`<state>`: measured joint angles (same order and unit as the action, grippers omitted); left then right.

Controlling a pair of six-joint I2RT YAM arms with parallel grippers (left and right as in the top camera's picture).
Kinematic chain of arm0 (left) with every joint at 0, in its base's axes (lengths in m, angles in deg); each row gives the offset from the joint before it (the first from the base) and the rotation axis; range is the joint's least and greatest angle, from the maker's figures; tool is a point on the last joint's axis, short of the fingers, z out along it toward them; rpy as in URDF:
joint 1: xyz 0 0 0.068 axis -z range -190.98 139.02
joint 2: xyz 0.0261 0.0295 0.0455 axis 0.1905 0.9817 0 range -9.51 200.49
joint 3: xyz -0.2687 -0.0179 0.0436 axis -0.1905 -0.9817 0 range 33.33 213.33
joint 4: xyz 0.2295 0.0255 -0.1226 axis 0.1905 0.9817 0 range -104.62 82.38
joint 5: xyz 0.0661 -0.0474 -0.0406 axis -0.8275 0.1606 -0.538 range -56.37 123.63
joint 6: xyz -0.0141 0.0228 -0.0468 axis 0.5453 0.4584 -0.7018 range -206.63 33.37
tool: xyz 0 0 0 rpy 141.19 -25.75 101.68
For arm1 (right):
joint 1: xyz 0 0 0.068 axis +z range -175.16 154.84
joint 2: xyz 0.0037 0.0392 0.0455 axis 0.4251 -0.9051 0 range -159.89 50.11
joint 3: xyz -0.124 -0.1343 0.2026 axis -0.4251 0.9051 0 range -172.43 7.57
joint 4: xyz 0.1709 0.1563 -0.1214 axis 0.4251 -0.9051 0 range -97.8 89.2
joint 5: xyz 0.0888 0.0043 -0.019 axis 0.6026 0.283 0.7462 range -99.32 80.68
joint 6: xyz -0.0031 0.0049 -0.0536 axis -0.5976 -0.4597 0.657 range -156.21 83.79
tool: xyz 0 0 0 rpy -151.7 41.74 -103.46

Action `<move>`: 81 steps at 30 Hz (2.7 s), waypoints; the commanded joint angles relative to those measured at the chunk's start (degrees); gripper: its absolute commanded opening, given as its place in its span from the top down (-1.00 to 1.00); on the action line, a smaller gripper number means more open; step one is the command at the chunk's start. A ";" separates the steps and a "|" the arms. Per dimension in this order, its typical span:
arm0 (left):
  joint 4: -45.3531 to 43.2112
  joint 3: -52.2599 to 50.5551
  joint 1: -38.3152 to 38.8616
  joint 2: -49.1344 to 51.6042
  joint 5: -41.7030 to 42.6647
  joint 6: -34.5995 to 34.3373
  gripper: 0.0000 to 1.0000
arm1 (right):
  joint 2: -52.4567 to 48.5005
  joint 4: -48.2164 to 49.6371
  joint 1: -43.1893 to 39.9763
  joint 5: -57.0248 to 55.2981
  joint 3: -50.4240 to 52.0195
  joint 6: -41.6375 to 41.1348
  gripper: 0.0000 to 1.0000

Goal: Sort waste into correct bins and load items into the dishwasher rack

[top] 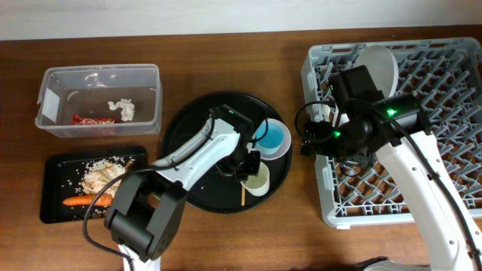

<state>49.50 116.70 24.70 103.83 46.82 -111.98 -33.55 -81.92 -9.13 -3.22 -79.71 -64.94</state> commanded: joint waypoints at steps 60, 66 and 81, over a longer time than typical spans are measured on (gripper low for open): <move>7.26 1.11 -35.36 -17.59 77.00 11.21 0.99 | -11.45 63.19 4.96 72.74 0.09 -24.17 -0.43; 7.23 1.11 -35.36 -17.59 77.00 11.23 0.99 | -11.43 64.72 3.23 72.72 0.09 -24.30 -0.43; 5.33 1.11 -35.63 -17.59 77.00 11.21 0.99 | -11.43 63.32 3.17 73.18 0.09 -24.33 -0.47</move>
<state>55.97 117.33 -10.77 87.09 123.63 -100.22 -45.22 -18.36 -6.61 68.17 -78.77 -89.97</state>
